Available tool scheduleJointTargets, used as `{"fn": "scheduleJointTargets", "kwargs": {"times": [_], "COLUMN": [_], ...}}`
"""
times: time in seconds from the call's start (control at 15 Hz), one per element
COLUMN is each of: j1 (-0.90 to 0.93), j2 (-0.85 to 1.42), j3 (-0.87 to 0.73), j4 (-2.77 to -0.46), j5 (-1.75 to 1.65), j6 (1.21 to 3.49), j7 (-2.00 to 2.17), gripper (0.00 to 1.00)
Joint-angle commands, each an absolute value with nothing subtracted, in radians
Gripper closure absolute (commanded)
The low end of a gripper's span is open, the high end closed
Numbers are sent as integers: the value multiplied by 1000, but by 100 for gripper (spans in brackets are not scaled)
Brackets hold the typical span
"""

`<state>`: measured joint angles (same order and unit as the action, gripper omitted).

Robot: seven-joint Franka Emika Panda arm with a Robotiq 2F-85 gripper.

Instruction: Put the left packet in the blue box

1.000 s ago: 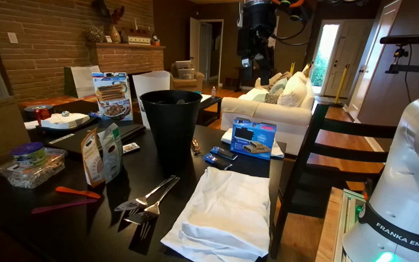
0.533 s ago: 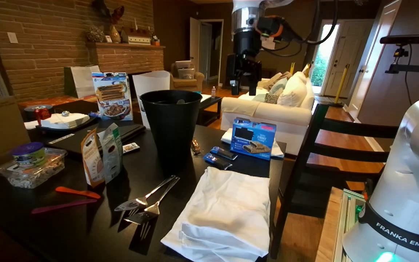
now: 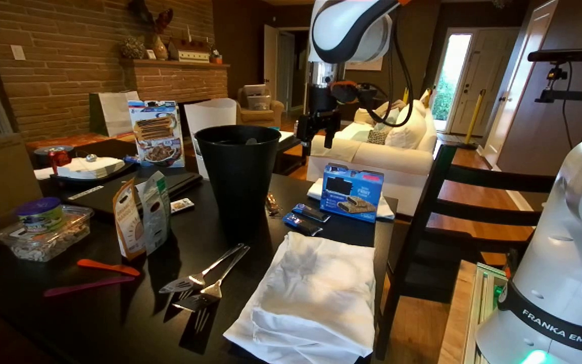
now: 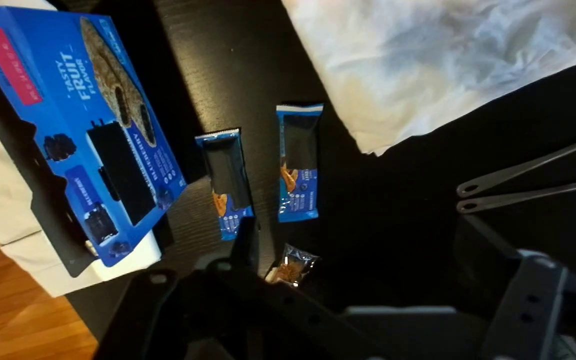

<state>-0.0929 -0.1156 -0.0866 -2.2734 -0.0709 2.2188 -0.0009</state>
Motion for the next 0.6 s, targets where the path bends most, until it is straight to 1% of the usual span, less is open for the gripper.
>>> {"fn": "scheduleJointTargets", "kwargs": {"times": [0.0, 0.07, 0.13, 0.33, 0.53], "j1": [-117, -122, -110, -116, -116], "j2": [-26, 1, -38, 9, 10], "j3": [-101, -107, -103, -112, -111], "j4": [-2286, -2285, -2283, -2283, -2282], "j5": [-97, -111, -77, -80, -81], "j6": [2364, 2384, 2333, 2371, 2372], "j7": [106, 140, 71, 103, 110], "gripper": [0, 0, 0, 0, 0]}}
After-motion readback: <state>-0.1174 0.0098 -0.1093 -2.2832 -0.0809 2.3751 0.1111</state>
